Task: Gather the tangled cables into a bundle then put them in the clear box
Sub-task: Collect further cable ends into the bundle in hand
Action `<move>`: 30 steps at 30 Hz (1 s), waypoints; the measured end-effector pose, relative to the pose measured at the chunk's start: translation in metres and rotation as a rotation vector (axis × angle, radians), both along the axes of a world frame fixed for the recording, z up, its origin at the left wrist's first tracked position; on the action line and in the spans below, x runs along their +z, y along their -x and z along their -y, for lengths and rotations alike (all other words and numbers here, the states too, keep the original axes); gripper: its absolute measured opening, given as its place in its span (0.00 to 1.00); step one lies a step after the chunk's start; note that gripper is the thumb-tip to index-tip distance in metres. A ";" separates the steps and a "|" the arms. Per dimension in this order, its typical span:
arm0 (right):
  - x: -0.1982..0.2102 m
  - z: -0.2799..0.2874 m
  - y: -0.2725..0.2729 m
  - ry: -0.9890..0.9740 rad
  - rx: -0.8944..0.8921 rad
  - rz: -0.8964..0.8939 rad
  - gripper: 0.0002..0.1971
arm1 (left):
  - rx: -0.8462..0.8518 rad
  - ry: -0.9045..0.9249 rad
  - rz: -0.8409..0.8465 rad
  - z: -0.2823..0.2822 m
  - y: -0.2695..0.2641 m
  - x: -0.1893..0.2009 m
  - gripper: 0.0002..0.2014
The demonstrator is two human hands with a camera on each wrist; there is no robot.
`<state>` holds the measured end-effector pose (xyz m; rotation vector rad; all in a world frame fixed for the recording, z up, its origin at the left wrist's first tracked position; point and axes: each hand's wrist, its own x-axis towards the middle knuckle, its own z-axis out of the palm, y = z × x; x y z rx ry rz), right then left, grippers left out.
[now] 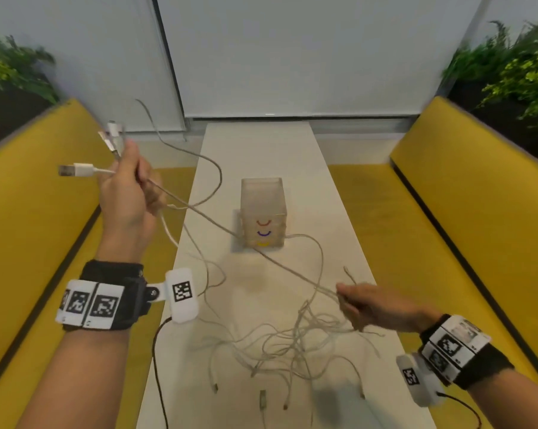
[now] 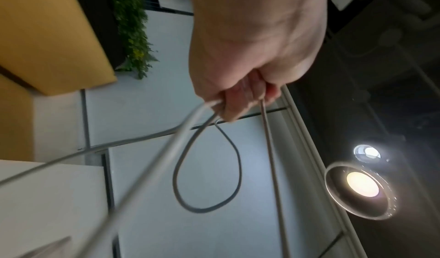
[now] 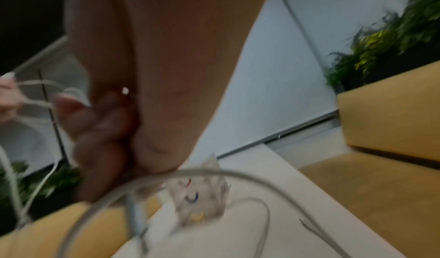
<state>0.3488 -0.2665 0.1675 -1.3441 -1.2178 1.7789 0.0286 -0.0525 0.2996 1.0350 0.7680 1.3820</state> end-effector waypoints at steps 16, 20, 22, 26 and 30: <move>-0.069 0.034 0.012 0.057 0.251 0.665 0.26 | -0.375 0.052 -0.228 -0.013 0.028 -0.012 0.24; -0.111 0.016 -0.025 -0.055 -0.223 0.860 0.12 | -0.726 0.029 -0.556 0.015 -0.001 -0.032 0.24; -0.129 0.007 -0.049 0.041 -0.401 1.035 0.08 | -0.962 0.035 -0.788 0.035 -0.010 -0.040 0.23; -0.159 0.002 -0.070 0.341 -0.366 1.296 0.28 | -1.170 0.172 -1.220 0.057 -0.016 -0.050 0.26; -0.196 0.005 -0.082 0.417 -0.370 1.383 0.25 | -0.910 0.174 -1.163 0.049 -0.004 -0.057 0.34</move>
